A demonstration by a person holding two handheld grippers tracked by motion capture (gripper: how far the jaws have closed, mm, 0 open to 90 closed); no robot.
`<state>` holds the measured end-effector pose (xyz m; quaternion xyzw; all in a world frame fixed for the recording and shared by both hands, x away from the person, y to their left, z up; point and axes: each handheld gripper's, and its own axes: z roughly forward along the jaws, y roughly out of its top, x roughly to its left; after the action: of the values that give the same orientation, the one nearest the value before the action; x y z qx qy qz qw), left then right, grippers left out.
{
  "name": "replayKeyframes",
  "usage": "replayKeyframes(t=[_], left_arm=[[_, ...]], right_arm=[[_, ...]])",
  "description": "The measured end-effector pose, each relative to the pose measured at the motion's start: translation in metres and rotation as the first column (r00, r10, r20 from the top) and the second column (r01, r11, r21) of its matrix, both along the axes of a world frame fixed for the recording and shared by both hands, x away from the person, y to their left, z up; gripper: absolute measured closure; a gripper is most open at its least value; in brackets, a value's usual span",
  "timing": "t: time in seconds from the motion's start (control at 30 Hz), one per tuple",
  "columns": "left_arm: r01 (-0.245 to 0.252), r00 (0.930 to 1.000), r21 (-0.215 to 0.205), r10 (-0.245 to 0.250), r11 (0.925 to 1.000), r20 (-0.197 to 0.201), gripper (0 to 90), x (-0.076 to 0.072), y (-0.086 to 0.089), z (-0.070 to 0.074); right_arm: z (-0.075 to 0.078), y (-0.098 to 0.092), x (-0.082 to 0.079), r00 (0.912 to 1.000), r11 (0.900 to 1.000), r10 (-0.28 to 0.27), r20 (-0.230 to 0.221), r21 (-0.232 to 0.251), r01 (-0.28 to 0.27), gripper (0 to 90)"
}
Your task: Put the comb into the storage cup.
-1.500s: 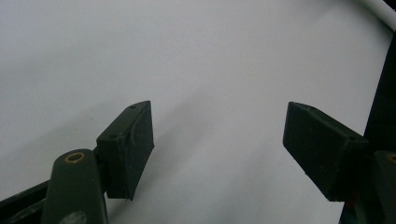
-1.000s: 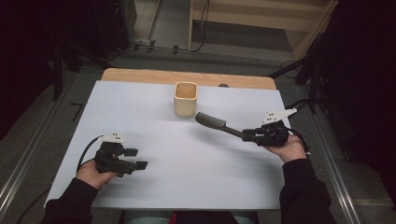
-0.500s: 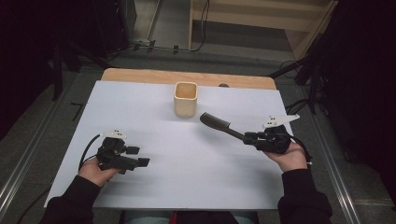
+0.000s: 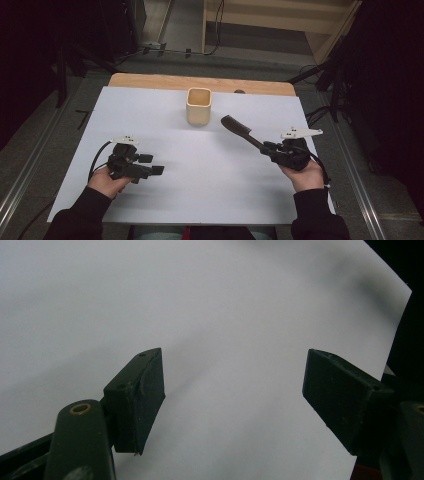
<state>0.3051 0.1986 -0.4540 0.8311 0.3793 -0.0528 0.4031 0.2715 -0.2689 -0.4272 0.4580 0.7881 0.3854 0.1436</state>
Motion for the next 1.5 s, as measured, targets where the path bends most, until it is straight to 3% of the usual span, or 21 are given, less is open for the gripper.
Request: replayKeyframes(t=[0.23,0.53,0.63,0.73,1.2,1.5], left_arm=[[-0.005,0.9997,-0.011,0.004,0.9999,-0.026,25.4,0.004,-0.009,0.007],[0.016,0.9988,0.002,-0.016,0.9999,-0.046,25.4,0.016,-0.032,0.016],[0.023,0.9991,-0.002,-0.023,0.9997,-0.036,25.3,0.019,-0.04,0.02],[0.019,0.9995,-0.006,-0.019,0.9998,-0.027,25.3,0.023,-0.048,0.024],[0.036,0.9991,-0.047,-0.037,0.9982,-0.022,25.2,0.036,-0.083,0.036],[0.04,0.9992,-0.07,-0.04,0.9967,-0.002,25.4,0.041,-0.102,0.043]], right_arm=[[0.004,0.012,-0.008,0.9982,0.998,-0.06,0.005,0.016,0.06,70.3],[0.008,0.034,-0.018,0.9877,0.99,-0.143,0.064,0.017,0.142,70.3],[0.006,0.043,-0.019,0.9801,0.984,-0.176,0.091,0.0,0.177,70.3],[-0.001,0.054,-0.022,0.9673,0.973,-0.224,0.12,-0.026,0.228,70.3],[-0.016,0.066,-0.034,0.9383,0.951,-0.304,0.164,0.114,0.289,70.3],[-0.026,0.075,-0.041,0.9123,0.936,-0.349,0.215,0.128,0.327,70.3]])
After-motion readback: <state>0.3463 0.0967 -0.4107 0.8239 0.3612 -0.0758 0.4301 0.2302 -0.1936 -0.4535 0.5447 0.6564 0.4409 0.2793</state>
